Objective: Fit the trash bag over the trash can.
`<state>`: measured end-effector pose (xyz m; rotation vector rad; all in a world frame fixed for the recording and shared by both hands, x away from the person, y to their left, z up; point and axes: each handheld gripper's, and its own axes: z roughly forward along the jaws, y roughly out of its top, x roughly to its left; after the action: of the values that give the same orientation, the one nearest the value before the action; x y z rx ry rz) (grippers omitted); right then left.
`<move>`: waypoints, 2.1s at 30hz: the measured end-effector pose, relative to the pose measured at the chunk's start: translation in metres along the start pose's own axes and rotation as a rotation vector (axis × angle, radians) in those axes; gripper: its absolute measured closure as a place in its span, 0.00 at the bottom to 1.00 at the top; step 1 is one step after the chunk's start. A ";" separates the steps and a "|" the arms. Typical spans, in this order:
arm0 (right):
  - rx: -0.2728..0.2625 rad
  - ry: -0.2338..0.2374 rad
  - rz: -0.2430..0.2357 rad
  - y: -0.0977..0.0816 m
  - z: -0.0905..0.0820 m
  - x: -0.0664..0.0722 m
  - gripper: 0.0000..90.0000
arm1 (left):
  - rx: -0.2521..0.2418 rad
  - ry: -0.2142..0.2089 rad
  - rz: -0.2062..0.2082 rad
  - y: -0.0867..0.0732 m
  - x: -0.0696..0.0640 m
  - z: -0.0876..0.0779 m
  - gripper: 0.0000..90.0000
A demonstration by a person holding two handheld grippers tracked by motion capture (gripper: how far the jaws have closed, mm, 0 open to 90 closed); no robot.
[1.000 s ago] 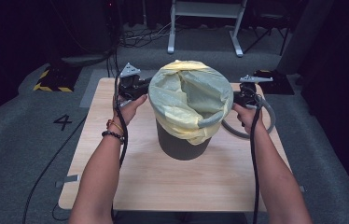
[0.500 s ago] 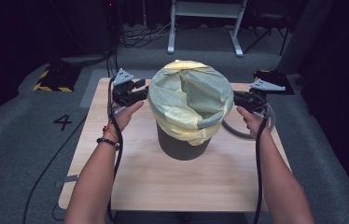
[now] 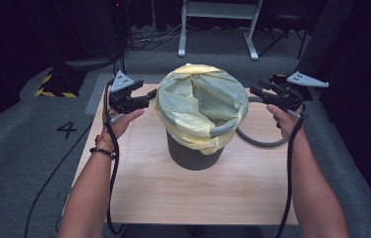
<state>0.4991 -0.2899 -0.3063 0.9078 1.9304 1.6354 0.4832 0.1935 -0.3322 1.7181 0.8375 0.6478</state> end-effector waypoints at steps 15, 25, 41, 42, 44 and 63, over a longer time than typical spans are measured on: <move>0.165 0.157 -0.147 0.055 0.060 0.028 0.52 | 0.028 -0.002 0.036 0.006 -0.011 0.012 0.58; 0.216 0.170 -0.149 0.058 0.088 0.025 0.57 | 0.069 -0.029 0.058 -0.001 -0.013 0.004 0.60; 0.221 0.081 -0.169 0.065 0.103 0.025 0.88 | 0.077 -0.045 0.097 0.000 -0.025 0.008 0.68; 0.207 0.086 -0.159 0.066 0.103 0.024 0.83 | 0.074 -0.048 0.091 -0.001 -0.024 0.007 0.65; 0.199 0.102 -0.152 0.067 0.104 0.023 0.81 | 0.077 -0.046 0.090 -0.002 -0.023 0.006 0.66; 0.213 0.124 -0.131 0.068 0.123 0.023 1.00 | 0.101 -0.065 0.120 -0.003 -0.025 0.005 0.77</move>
<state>0.5835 -0.1836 -0.2624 0.7548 2.2323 1.4629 0.4717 0.1711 -0.3366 1.8818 0.7367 0.6359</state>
